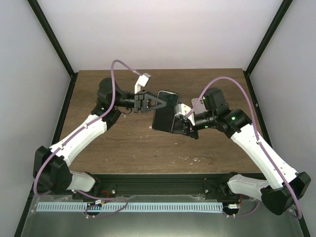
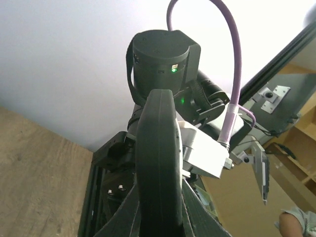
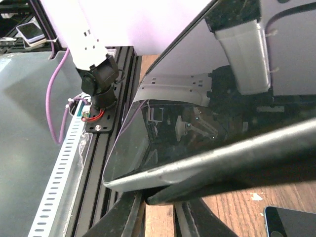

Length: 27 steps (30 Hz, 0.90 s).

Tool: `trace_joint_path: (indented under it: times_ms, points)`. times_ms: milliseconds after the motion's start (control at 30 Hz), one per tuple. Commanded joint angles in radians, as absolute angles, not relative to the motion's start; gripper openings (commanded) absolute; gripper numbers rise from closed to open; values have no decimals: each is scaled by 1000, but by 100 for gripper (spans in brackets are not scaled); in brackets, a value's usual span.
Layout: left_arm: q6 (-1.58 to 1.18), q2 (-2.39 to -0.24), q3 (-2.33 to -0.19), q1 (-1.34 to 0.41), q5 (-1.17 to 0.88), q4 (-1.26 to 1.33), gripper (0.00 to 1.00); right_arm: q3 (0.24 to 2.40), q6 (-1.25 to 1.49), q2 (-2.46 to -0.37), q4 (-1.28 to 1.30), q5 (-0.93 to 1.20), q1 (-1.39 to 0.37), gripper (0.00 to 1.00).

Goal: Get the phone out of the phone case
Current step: Remove the phone case from the phone.

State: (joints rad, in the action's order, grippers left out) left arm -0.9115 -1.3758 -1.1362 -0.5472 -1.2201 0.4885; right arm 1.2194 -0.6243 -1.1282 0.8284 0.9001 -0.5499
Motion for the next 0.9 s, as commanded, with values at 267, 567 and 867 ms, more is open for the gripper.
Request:
trace_joint_path:
  times_ms: [267,567,867]
  points:
    - [-989,-1356,-1124,-588,-1275,506,0,1214,-503,-1177,487,911,-438,18]
    - [-1009,-1359,-1106,-588,-1285,528,0,1236,-395,-1211,426,997,-398,23]
    - [-976,-1363,-1094,-588,-1276,490,0,1289,-224,-1237,355,1170,-356,36]
